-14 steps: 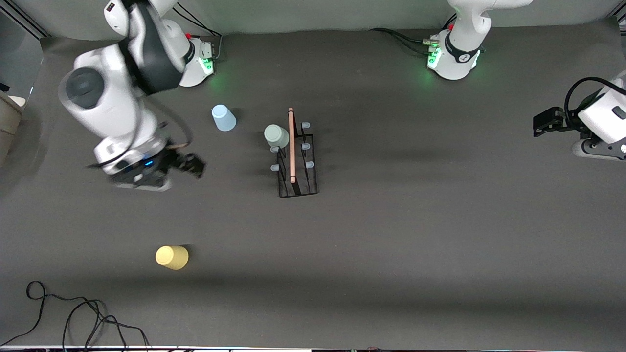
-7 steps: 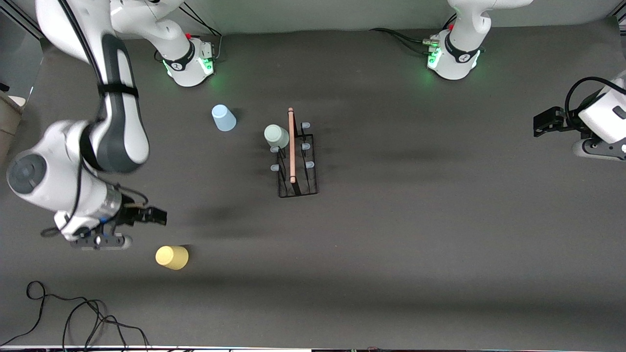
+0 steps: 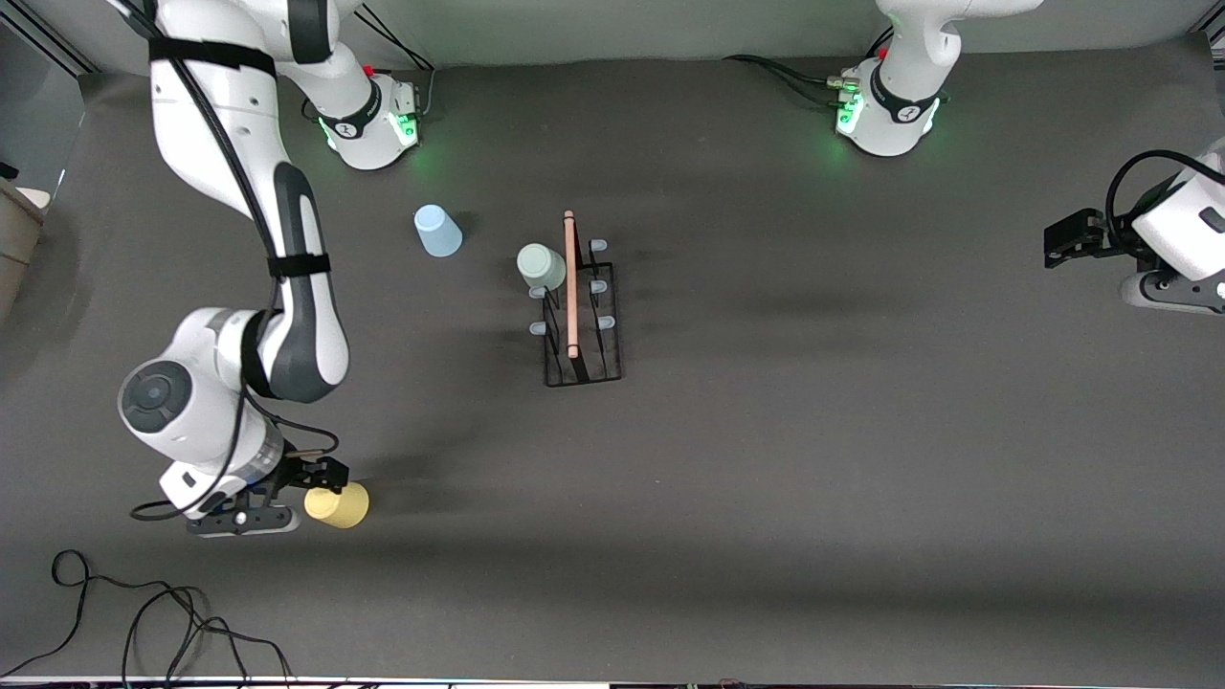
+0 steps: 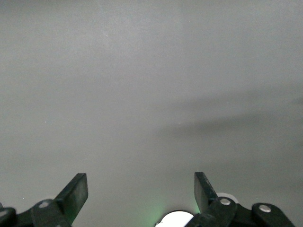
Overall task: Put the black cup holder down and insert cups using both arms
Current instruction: 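Move the right gripper over to the yellow cup, then grasp the yellow cup with the right gripper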
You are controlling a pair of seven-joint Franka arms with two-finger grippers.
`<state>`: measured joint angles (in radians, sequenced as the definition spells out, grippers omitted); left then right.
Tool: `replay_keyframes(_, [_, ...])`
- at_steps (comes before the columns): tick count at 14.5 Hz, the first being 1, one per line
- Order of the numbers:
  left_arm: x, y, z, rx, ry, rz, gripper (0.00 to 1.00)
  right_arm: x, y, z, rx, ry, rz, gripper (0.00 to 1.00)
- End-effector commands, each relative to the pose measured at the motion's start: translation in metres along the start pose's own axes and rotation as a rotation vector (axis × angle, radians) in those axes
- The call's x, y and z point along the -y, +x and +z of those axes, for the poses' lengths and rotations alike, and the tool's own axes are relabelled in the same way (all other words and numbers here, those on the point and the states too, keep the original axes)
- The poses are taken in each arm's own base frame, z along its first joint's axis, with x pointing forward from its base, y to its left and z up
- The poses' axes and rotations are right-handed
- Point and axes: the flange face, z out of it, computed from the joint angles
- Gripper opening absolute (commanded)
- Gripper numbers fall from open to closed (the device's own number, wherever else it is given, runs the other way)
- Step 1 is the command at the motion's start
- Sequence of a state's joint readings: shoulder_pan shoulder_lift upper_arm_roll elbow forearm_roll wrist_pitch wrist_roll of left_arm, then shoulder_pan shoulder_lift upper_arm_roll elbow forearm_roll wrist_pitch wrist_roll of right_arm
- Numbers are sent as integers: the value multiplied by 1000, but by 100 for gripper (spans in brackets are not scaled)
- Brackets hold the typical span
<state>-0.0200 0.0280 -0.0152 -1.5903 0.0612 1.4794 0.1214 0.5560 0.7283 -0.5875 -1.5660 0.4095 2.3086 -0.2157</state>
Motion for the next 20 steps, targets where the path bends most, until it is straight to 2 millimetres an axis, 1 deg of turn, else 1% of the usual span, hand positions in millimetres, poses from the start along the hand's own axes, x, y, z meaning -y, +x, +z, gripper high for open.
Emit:
replay_keyframes(1, [1,-1,-4,3,9,14,100,-17,6,29,-11,57,-24,100])
replay_keyframes(4, [1,-1,-4,3,9,14,99,-15,5,47,3,51,-28,100])
replay_keyframes(5, [1,-1,-4,3,9,14,100,-17,5,50,3,54,-21,100])
replay_keyframes(7, [1,-1,-4,3,9,14,100,-13,9,49,-4,73,-23,100])
replay_keyframes(8, [1,-1,-4,3,9,14,100,-15,9,51,-2,79,-19,92])
replay_keyframes(9, [1,-1,-4,3,9,14,99,-9,8,52,-1,87,-25,72])
replay_keyframes(10, [1,-1,-4,3,9,14,100,-9,8,53,0,87,-25,42])
replay_keyframes(11, [1,-1,-4,3,9,14,100,-11,8,53,0,87,-31,25])
replay_keyframes(12, [1,-1,-4,3,9,14,99,-11,8,52,0,88,-37,21])
replay_keyframes(13, [2,-1,-4,3,8,12,100,-11,10,45,-7,92,-40,21])
replay_keyframes(14, [1,-1,-4,3,9,14,100,-9,15,31,-13,103,-47,21])
replay_keyframes(15, [2,-1,-4,3,8,12,100,-6,18,12,13,123,-54,21])
replay_keyframes(16, [1,-1,-4,3,9,14,100,-2,21,-15,46,152,-63,21])
replay_keyframes(17, [2,-1,-4,3,8,12,99,-7,23,-43,82,162,-73,21])
replay_keyframes(18, [2,-1,-4,3,8,12,99,-9,25,-76,102,154,-90,21])
replay_keyframes(19, [2,-1,-4,3,8,12,100,-12,24,-107,115,144,-79,21])
replay_keyframes(20, [1,-1,-4,3,7,14,99,-10,21,-132,132,130,-72,21])
